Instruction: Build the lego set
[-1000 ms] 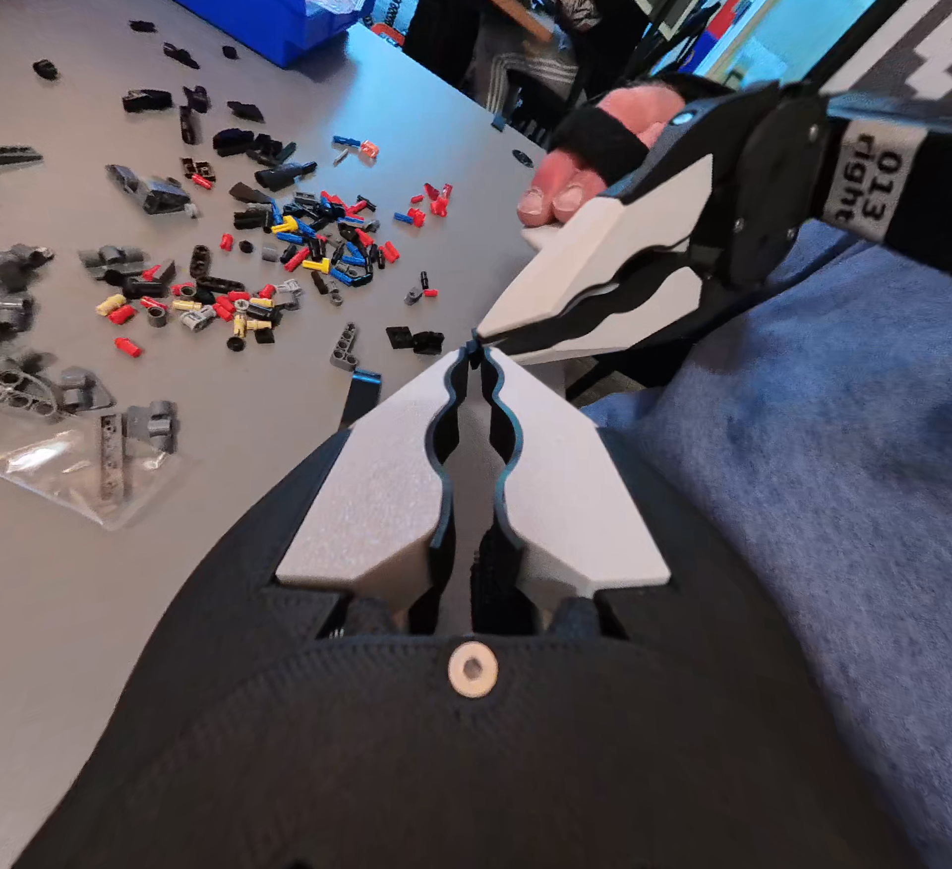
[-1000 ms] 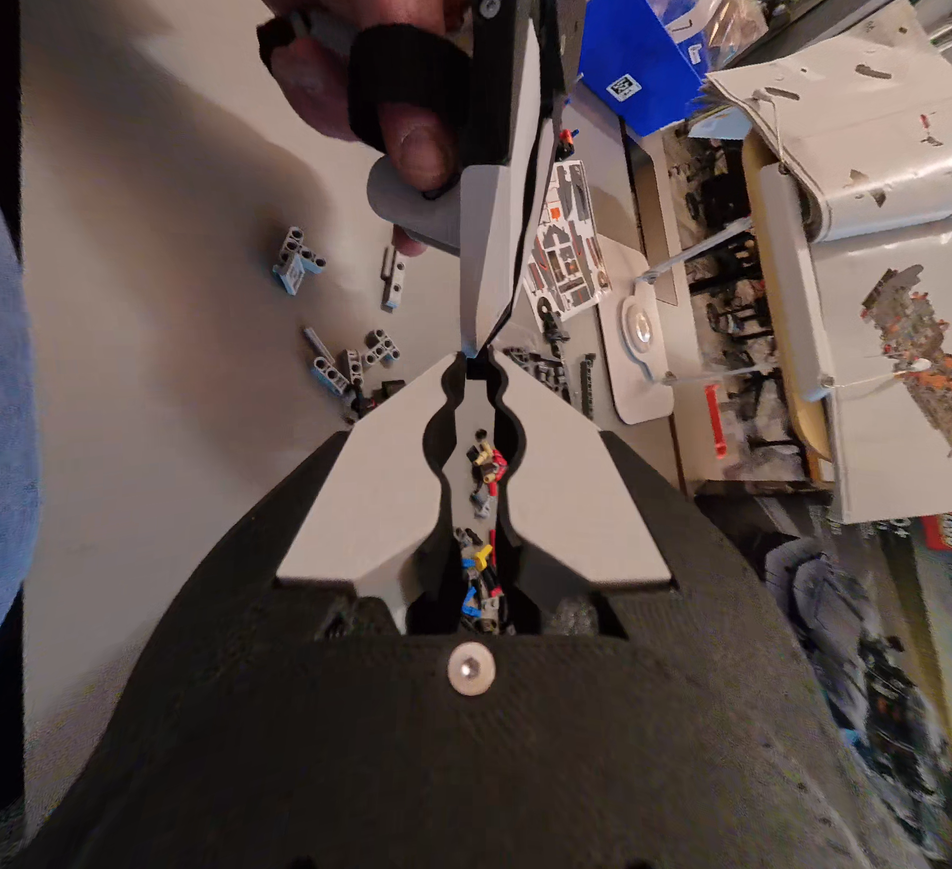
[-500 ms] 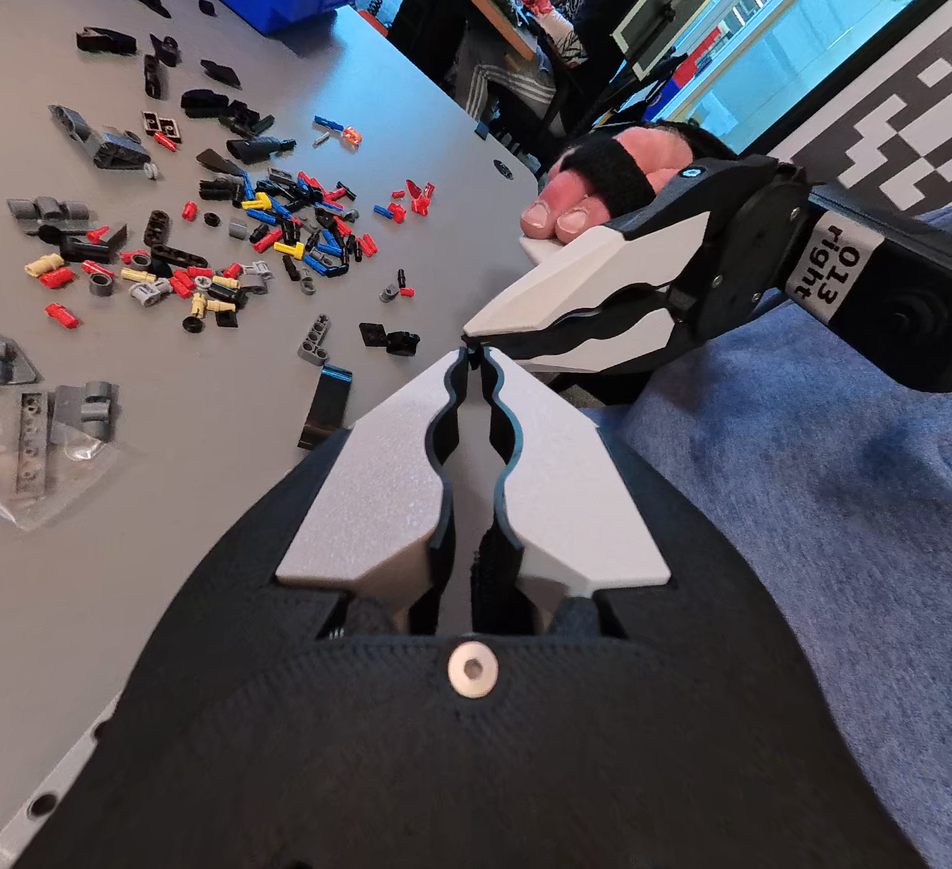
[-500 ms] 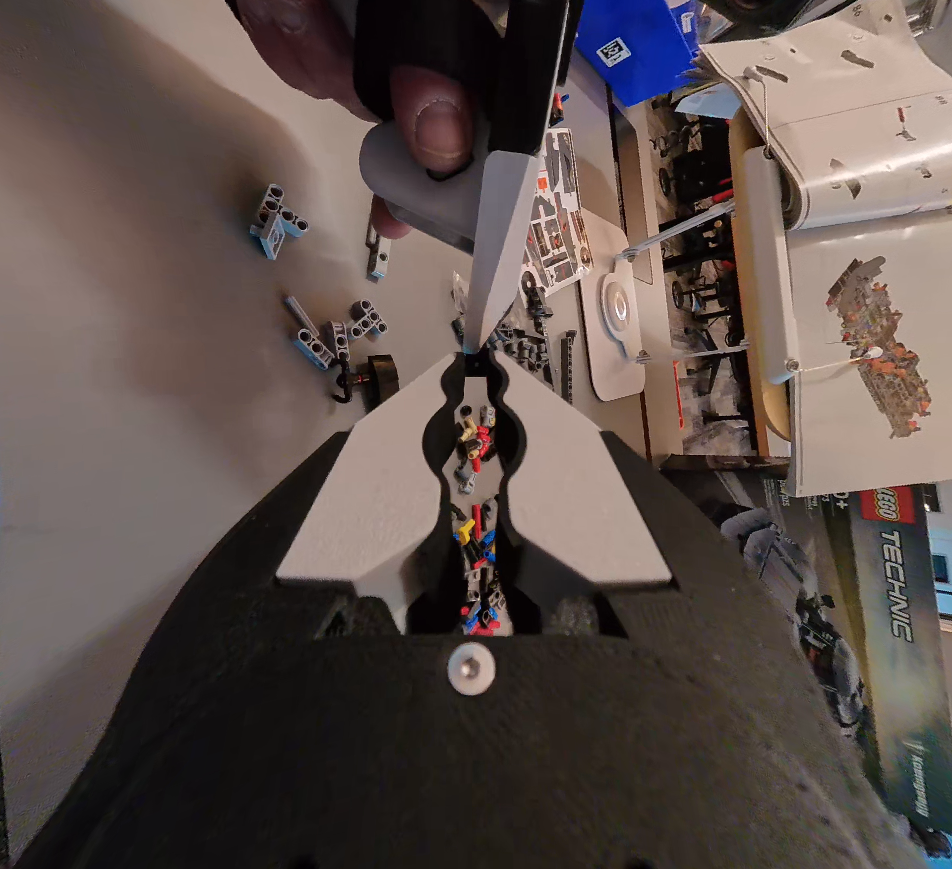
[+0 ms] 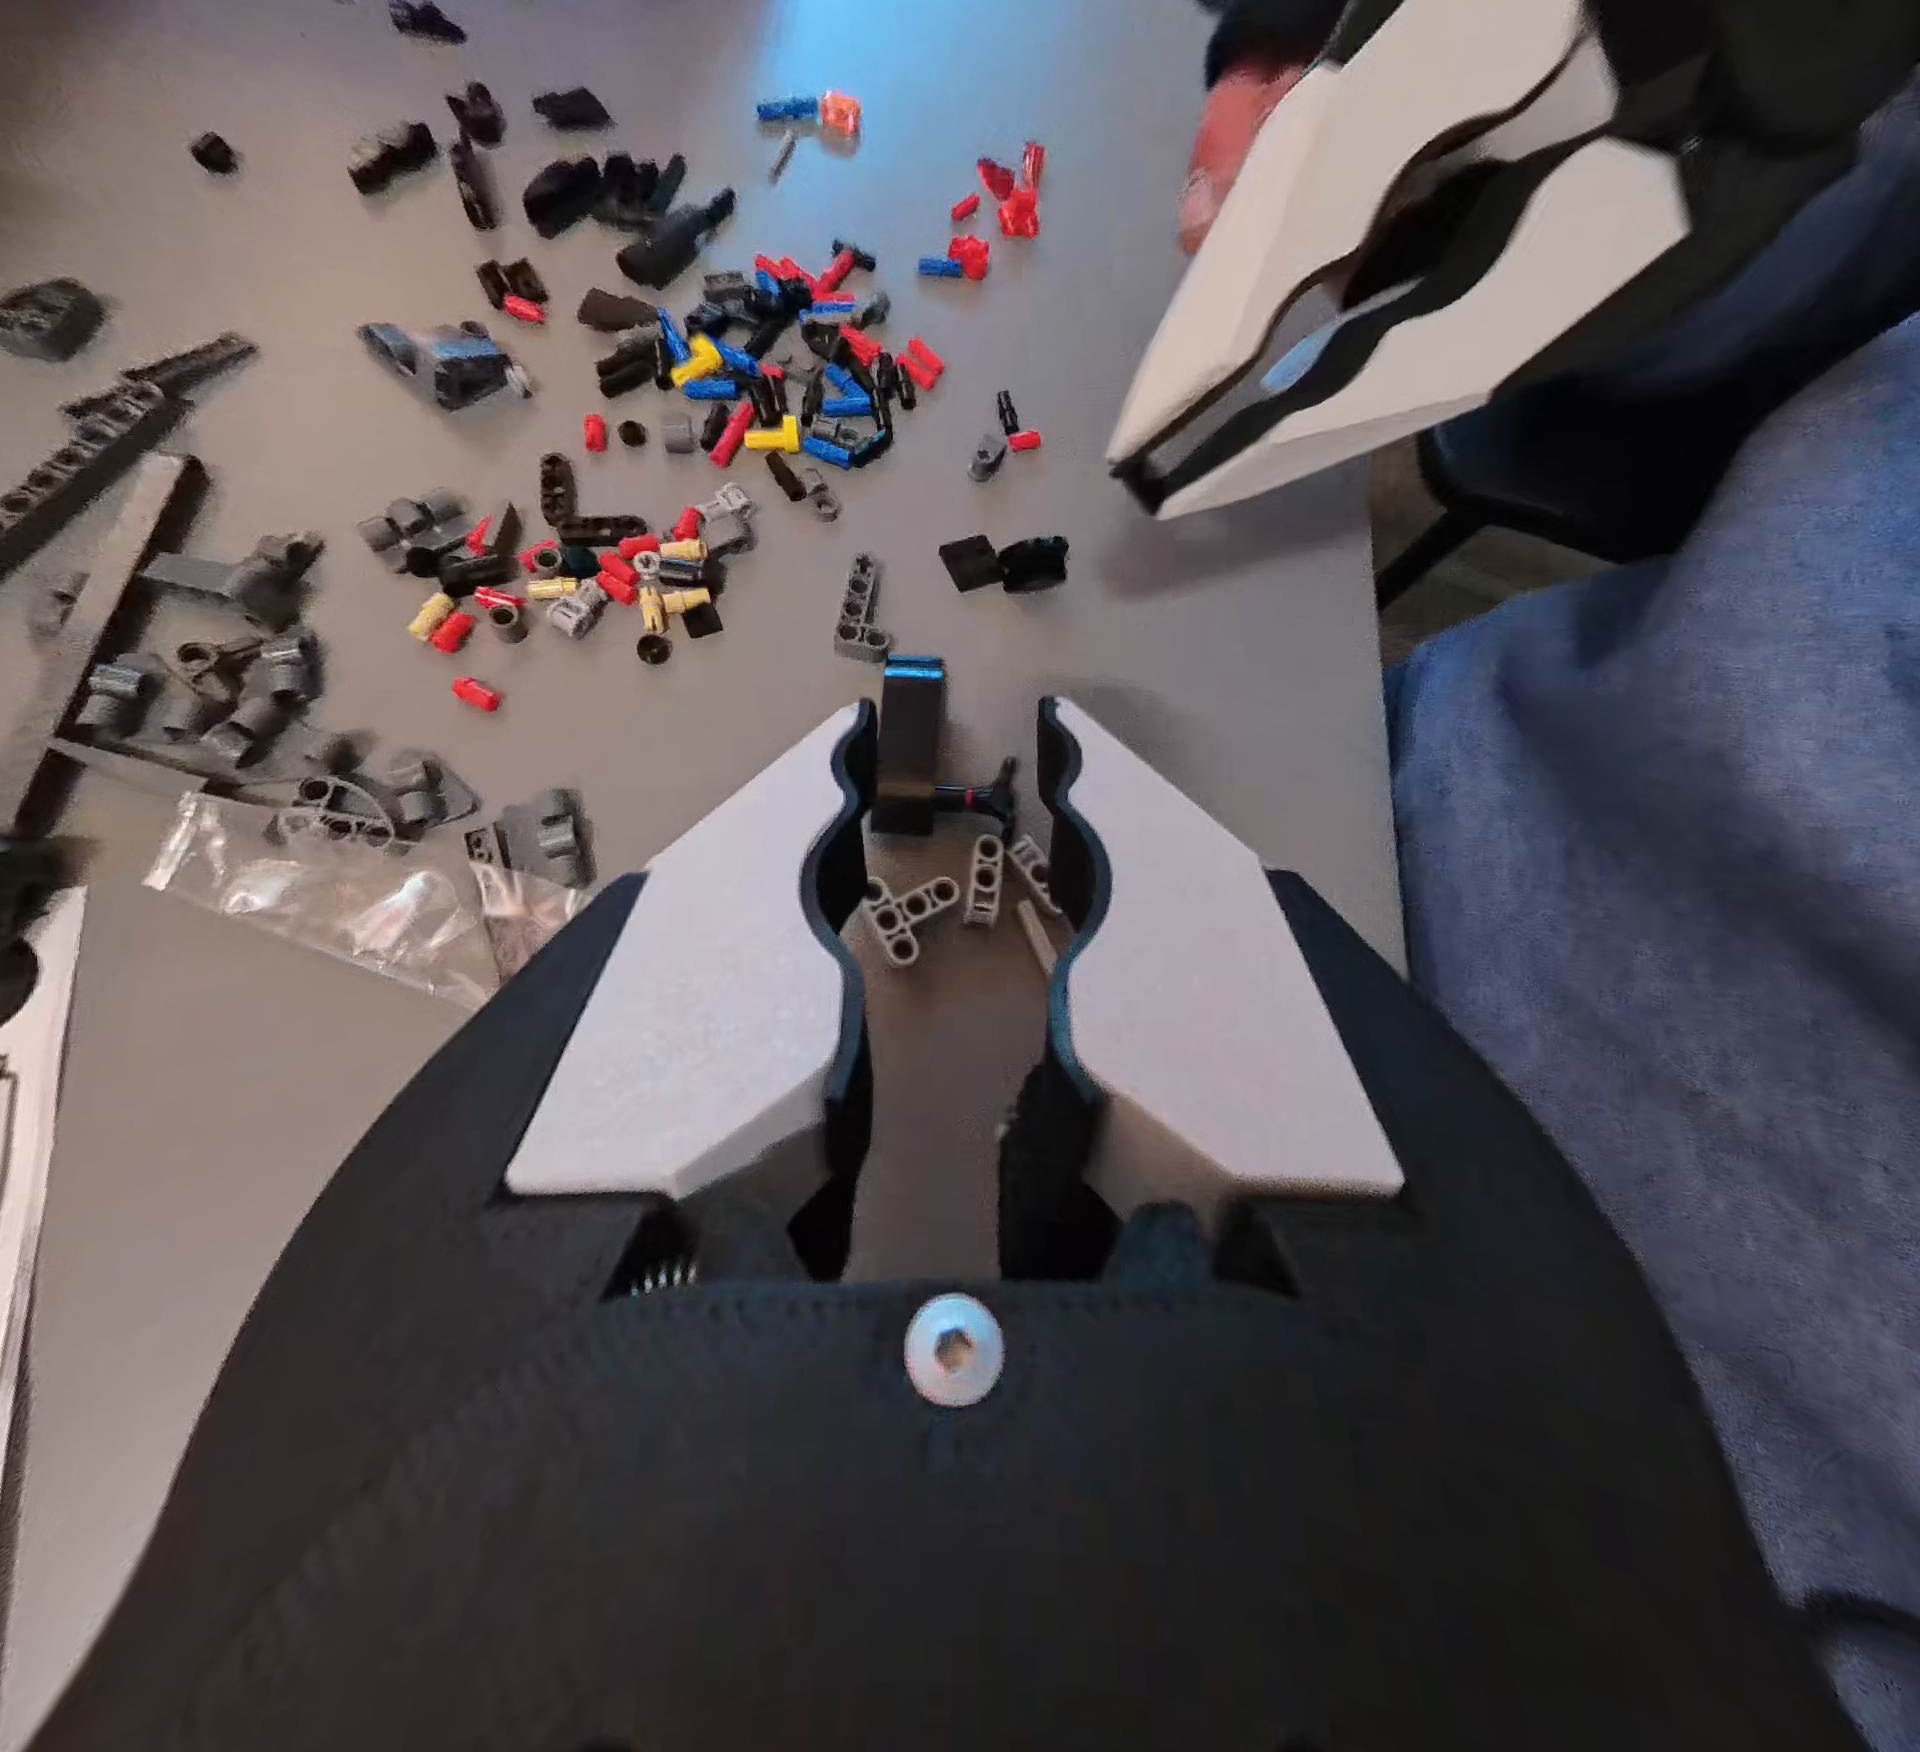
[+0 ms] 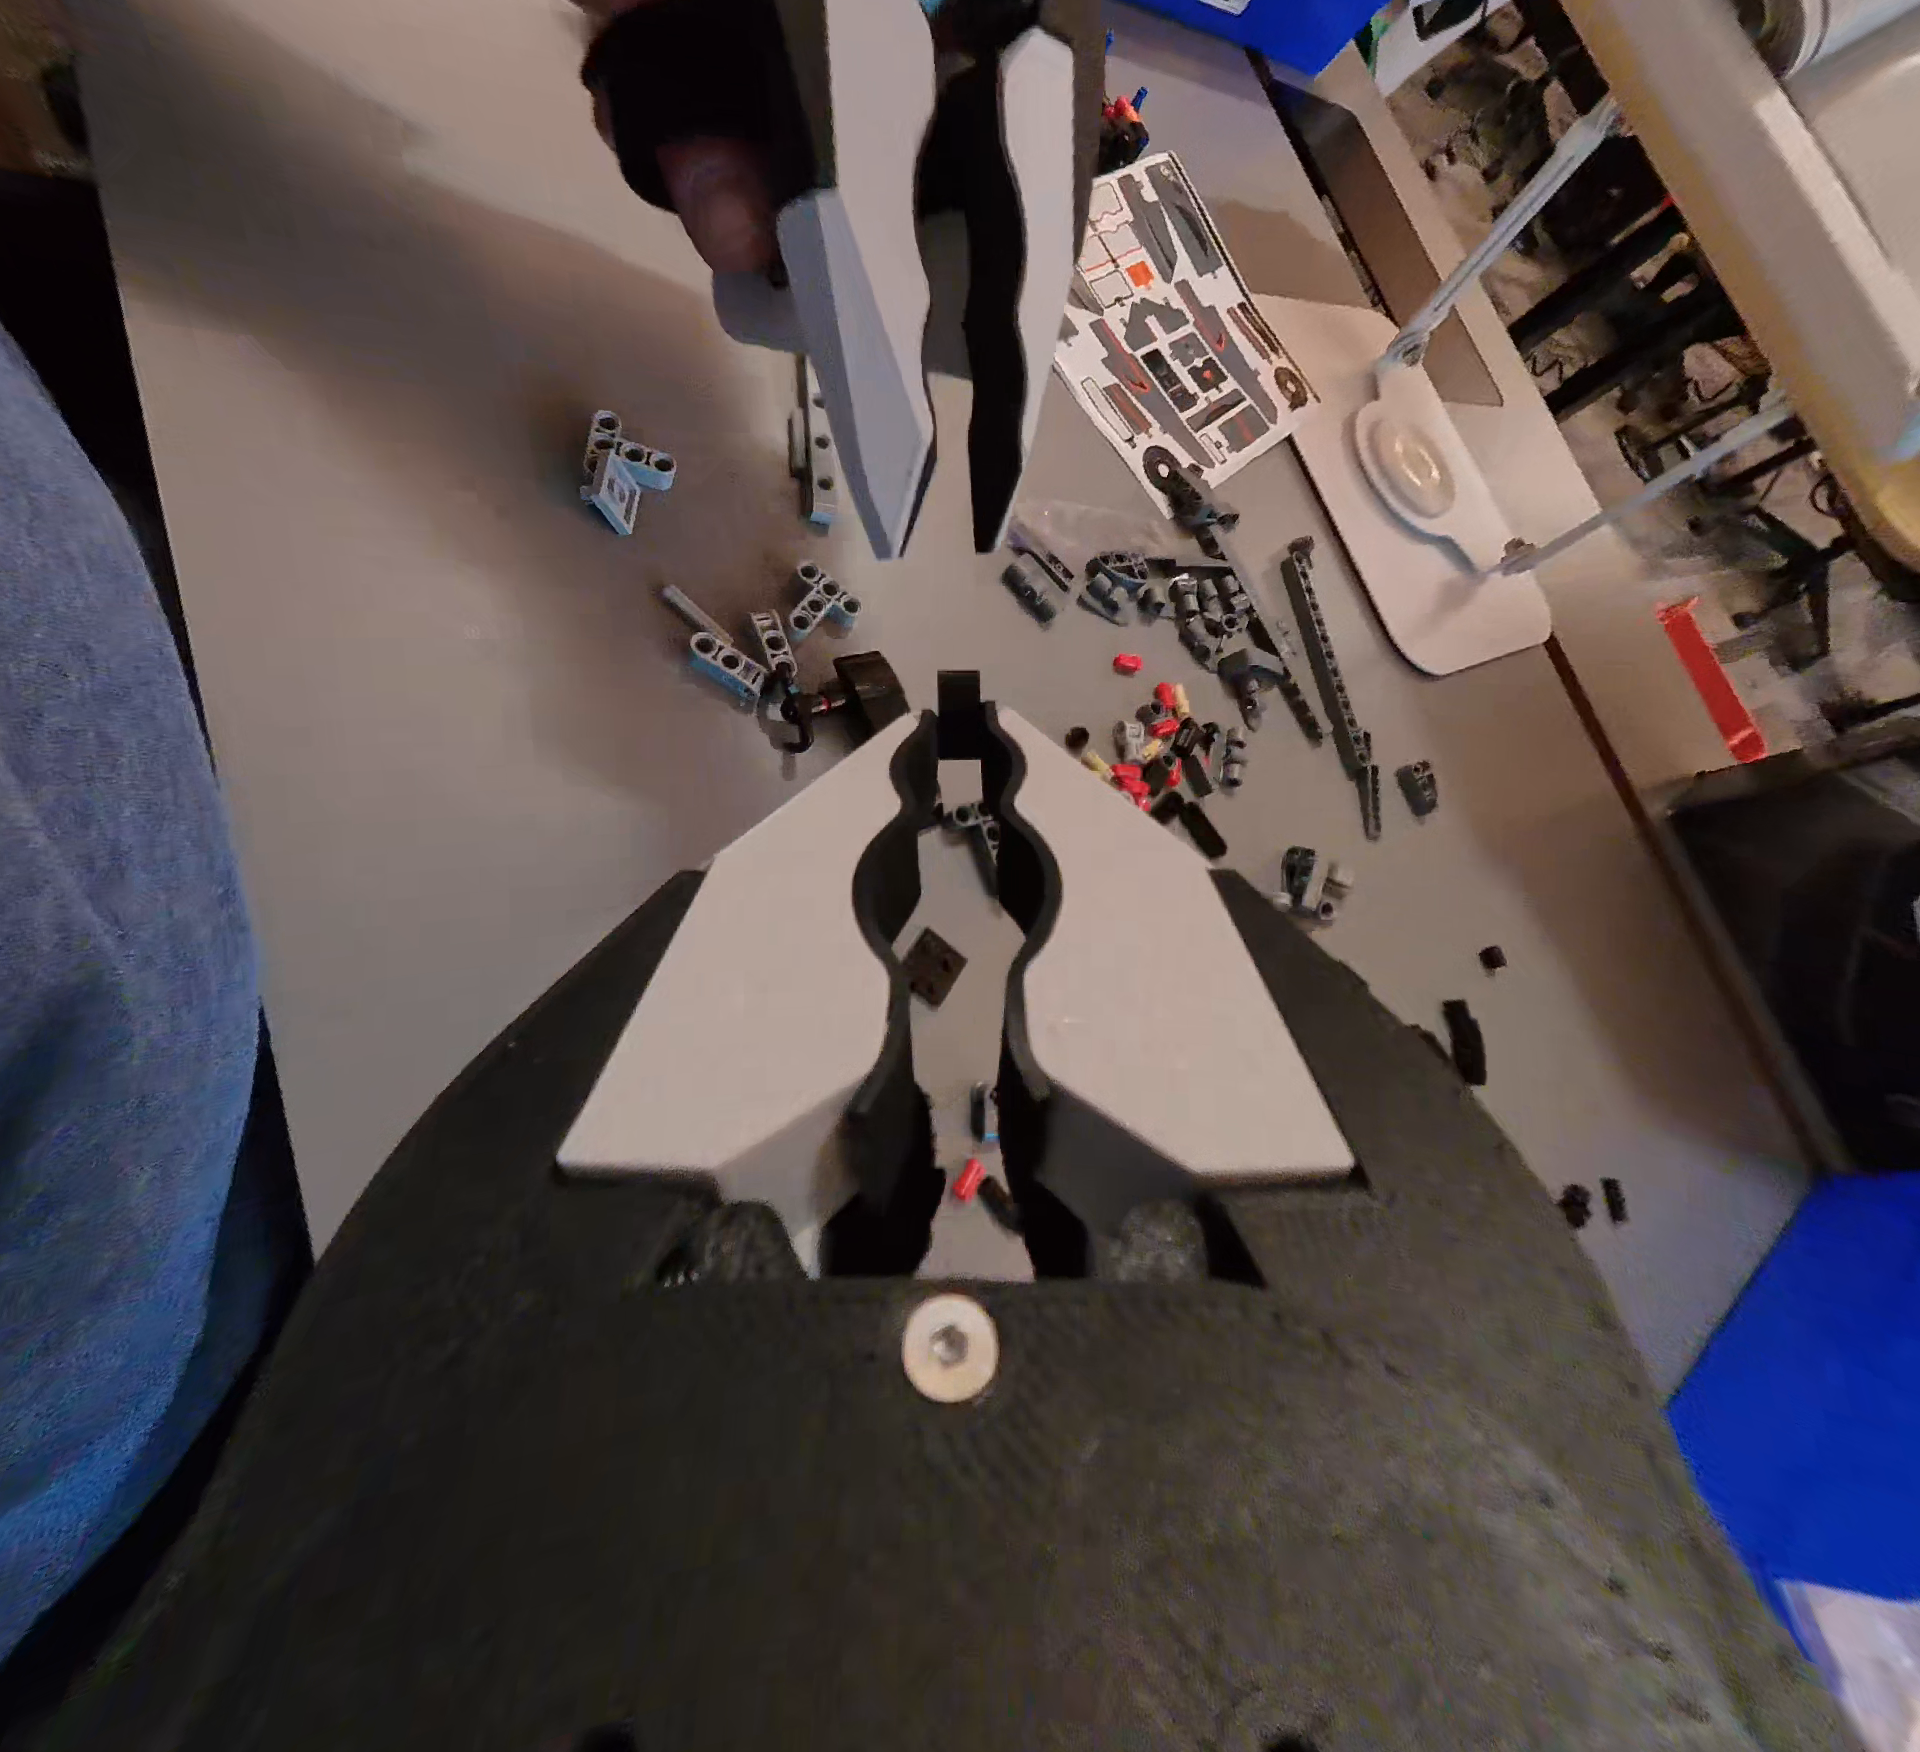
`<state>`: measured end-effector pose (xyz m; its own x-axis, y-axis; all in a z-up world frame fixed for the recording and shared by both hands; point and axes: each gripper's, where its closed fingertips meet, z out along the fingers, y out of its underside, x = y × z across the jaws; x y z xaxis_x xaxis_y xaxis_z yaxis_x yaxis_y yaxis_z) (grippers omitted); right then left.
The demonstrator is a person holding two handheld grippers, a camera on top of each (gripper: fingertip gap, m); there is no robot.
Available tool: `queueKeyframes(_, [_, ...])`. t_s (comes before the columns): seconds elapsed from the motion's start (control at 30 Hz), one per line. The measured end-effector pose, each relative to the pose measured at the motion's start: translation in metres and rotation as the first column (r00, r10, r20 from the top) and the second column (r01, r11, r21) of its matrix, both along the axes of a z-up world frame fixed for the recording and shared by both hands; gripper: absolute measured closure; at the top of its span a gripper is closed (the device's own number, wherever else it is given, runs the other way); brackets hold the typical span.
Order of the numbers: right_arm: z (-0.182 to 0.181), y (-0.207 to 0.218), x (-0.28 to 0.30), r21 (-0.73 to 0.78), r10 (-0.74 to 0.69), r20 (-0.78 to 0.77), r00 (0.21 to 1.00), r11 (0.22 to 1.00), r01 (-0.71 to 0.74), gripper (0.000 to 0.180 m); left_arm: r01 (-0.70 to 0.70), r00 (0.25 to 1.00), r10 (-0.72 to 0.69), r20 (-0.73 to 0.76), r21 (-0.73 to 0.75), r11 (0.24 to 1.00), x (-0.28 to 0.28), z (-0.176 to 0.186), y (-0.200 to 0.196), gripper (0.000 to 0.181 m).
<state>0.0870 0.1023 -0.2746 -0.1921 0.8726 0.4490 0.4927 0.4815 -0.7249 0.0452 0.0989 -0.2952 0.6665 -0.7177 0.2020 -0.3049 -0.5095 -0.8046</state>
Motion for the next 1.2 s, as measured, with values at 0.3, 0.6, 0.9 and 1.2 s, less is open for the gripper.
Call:
queueKeyframes(0.3, [-0.006, -0.001, 0.009, -0.024, -0.012, 0.000, 1.000, 1.000, 0.012, 0.175, 0.054, 0.939, -0.101, -0.329, -0.147, 0.988, 0.015, -0.065, 0.013, 0.152])
queueKeyframes(0.6, [-0.008, 0.001, 0.009, -0.070, -0.003, -0.013, 1.000, 0.998, 0.002, 0.175, -0.114, 0.980, 0.077, -0.186, -0.198, 0.974, 0.009, -0.060, 0.024, 0.166])
queueKeyframes(0.9, [-0.012, 0.004, 0.011, -0.090, -0.010, -0.010, 1.000, 0.996, 0.009, 0.175, -0.416, 0.900, 0.399, -0.173, -0.076, 0.906, -0.017, -0.061, 0.037, 0.155])
queueKeyframes(1.2, [-0.018, 0.005, 0.011, -0.124, -0.014, -0.004, 1.000, 0.992, 0.014, 0.175, -0.203, 0.910, 0.213, -0.355, 0.066, 0.977, -0.008, -0.038, 0.009, 0.159])
